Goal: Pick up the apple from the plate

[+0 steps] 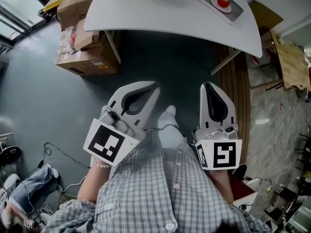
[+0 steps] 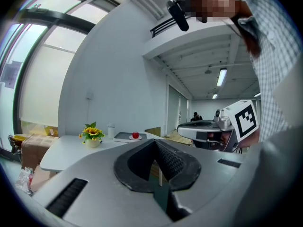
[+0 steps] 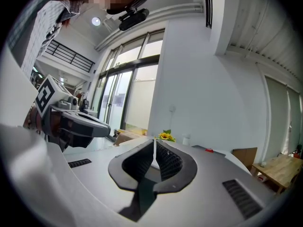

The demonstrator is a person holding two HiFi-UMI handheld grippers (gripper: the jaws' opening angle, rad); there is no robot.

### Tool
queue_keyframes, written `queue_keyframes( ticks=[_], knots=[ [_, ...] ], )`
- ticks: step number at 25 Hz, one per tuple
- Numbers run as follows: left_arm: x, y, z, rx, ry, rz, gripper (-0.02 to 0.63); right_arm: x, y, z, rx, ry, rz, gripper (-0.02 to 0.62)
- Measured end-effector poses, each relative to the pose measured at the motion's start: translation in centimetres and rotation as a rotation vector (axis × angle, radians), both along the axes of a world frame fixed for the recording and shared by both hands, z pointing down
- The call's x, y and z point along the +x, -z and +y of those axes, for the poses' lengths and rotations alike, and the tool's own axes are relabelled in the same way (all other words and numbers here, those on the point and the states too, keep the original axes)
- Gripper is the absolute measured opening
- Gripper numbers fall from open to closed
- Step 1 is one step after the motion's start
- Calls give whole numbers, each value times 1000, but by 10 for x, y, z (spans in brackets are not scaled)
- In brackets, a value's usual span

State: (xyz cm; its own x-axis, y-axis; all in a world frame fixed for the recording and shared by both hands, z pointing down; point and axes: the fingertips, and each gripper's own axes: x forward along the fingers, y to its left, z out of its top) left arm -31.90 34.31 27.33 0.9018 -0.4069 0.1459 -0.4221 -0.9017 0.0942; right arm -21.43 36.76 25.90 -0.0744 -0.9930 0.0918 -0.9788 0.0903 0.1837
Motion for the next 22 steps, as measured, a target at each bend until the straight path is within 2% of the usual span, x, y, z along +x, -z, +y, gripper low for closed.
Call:
queue_keyframes(
  ticks=[9, 22],
  knots=[
    [54, 8, -43, -2, 56, 4, 9, 53, 2, -46, -1, 64, 4, 31],
    [132, 17, -88, 21, 115, 14, 9, 137, 10, -93, 21, 105, 25, 31]
  ],
)
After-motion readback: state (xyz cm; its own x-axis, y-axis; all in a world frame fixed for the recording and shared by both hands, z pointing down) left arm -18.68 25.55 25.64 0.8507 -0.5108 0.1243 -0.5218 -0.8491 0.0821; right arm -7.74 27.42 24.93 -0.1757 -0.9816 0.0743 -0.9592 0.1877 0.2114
